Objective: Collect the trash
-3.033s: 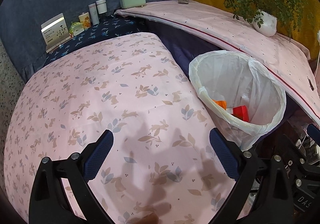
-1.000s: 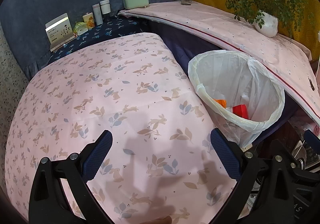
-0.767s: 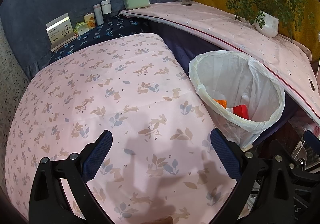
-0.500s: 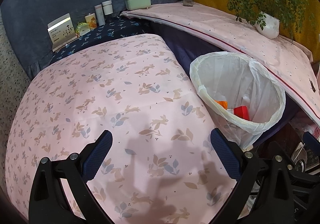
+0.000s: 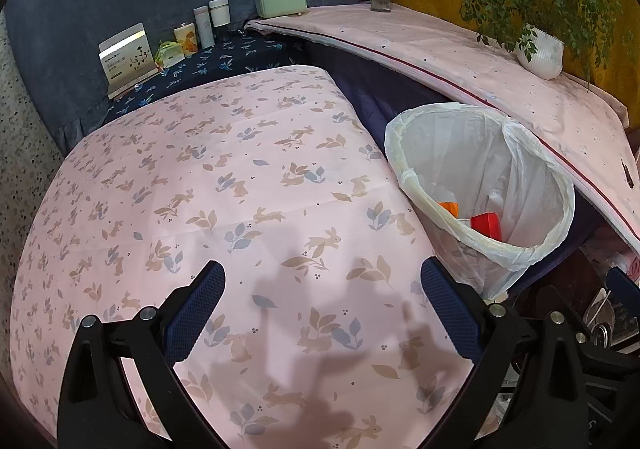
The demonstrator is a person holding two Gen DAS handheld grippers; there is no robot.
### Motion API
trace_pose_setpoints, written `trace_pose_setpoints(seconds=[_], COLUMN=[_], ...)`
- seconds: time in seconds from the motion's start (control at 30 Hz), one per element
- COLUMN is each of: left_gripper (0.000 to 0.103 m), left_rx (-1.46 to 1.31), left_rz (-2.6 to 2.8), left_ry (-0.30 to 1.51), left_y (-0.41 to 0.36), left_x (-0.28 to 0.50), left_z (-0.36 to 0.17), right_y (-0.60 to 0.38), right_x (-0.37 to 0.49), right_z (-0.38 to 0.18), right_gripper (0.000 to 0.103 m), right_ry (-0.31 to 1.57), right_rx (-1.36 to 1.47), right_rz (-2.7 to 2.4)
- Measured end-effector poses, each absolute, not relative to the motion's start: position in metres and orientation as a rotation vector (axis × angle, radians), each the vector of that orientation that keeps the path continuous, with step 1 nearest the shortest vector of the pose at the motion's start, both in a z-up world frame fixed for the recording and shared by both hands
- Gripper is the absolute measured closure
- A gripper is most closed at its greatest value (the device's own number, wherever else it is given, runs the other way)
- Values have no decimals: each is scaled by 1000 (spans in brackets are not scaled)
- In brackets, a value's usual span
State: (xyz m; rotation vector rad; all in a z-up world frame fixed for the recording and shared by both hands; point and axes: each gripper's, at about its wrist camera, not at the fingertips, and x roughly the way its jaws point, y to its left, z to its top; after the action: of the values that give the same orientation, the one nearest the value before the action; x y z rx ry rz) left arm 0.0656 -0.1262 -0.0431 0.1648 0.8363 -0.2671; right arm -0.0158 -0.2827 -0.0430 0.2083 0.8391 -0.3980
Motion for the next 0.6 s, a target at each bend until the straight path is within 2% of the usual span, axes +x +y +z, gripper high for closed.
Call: trace_pose_setpoints(seconds=[0.6], left_gripper=[9], left_rx=[169], left_rz=[-270], left_ry=[838], left_y=[-128], left_x=[66], left_z=[-43], right_y=[-286], right_x=[-15], right_z=[-41], right_gripper=[7], right_ry=[839], right_rx=[209], right_rz=[-403])
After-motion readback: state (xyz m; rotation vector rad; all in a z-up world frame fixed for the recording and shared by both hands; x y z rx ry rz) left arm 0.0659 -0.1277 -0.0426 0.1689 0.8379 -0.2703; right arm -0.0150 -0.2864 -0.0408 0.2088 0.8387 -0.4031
